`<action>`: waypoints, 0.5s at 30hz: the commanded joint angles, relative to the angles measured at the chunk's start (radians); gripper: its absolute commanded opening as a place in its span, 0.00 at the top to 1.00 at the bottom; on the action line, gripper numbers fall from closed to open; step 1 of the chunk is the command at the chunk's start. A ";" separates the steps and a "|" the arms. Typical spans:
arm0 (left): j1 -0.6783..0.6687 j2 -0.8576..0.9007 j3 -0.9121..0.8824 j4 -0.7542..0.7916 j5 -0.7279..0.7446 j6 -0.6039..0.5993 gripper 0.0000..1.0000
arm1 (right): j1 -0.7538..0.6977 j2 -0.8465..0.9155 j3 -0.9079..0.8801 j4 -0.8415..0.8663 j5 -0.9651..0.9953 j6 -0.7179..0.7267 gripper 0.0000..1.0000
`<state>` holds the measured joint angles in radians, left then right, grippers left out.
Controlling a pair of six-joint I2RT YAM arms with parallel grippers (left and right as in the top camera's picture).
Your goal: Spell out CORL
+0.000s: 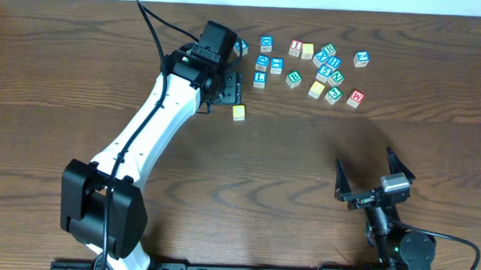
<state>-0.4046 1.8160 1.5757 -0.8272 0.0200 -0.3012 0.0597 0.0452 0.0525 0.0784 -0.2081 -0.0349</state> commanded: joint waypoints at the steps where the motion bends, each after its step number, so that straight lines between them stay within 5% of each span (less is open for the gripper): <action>1: 0.000 -0.018 0.006 0.002 -0.013 0.021 0.25 | -0.014 0.089 0.121 -0.026 -0.009 -0.019 0.01; 15: 0.012 -0.156 0.039 -0.006 -0.013 0.061 0.25 | -0.014 0.811 0.814 -0.487 -0.090 -0.126 0.01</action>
<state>-0.4034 1.7481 1.5761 -0.8303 0.0200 -0.2600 0.0536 0.7650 0.7498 -0.3660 -0.2794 -0.1173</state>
